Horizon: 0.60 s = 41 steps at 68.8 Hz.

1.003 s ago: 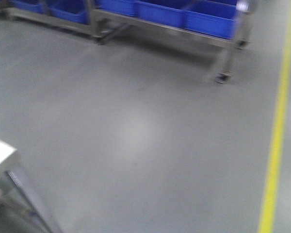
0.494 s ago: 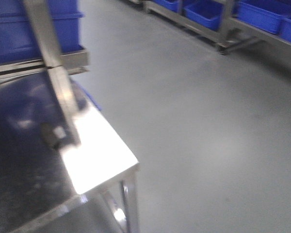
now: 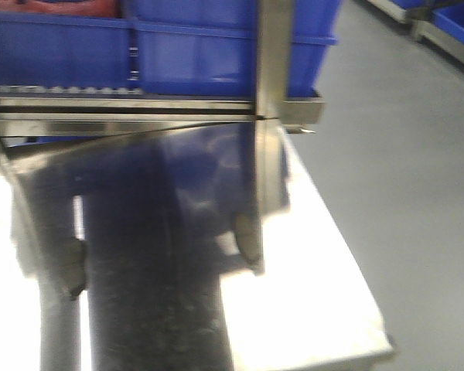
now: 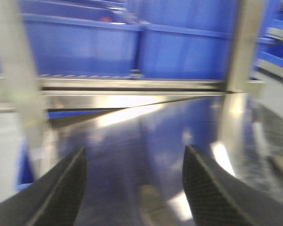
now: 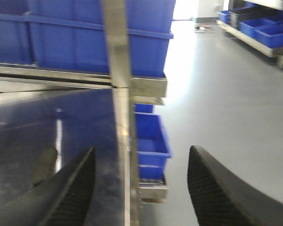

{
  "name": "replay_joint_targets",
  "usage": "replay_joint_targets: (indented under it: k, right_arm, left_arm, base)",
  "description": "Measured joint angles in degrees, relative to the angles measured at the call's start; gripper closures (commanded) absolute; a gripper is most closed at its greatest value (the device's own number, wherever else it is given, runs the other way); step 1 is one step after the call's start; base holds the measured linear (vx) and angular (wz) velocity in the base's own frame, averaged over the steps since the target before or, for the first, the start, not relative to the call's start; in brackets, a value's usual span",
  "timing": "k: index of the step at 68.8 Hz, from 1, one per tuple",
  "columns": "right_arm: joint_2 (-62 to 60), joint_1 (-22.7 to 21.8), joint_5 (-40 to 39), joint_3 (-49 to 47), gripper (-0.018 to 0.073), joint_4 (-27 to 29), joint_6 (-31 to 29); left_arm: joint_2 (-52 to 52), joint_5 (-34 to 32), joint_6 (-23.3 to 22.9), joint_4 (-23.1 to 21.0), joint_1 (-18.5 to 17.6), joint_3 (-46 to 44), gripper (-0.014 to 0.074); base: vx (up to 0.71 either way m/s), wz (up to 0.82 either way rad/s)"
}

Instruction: Move and align brake pads A on conveyor

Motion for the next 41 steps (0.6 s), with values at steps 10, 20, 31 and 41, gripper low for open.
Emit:
replay_joint_targets:
  k: [10,20,31,41]
  right_arm:
    - [0.0,0.0,0.0,0.0,0.0136,0.0,0.0]
    - [0.0,0.0,0.0,0.0,0.0136,0.0,0.0]
    - [0.0,0.0,0.0,0.0,0.0136,0.0,0.0]
    - [0.0,0.0,0.0,0.0,0.0136,0.0,0.0]
  left_arm:
    - [0.0,0.0,0.0,0.0,0.0,0.0,0.0174]
    - [0.0,0.0,0.0,0.0,0.0,0.0,0.0174]
    - [0.0,0.0,0.0,0.0,0.0,0.0,0.0174]
    - [0.0,0.0,0.0,0.0,0.0,0.0,0.0174]
  base:
    - [0.14,0.67]
    - [0.11,0.48]
    - [0.06,0.23]
    - [0.00,-0.01]
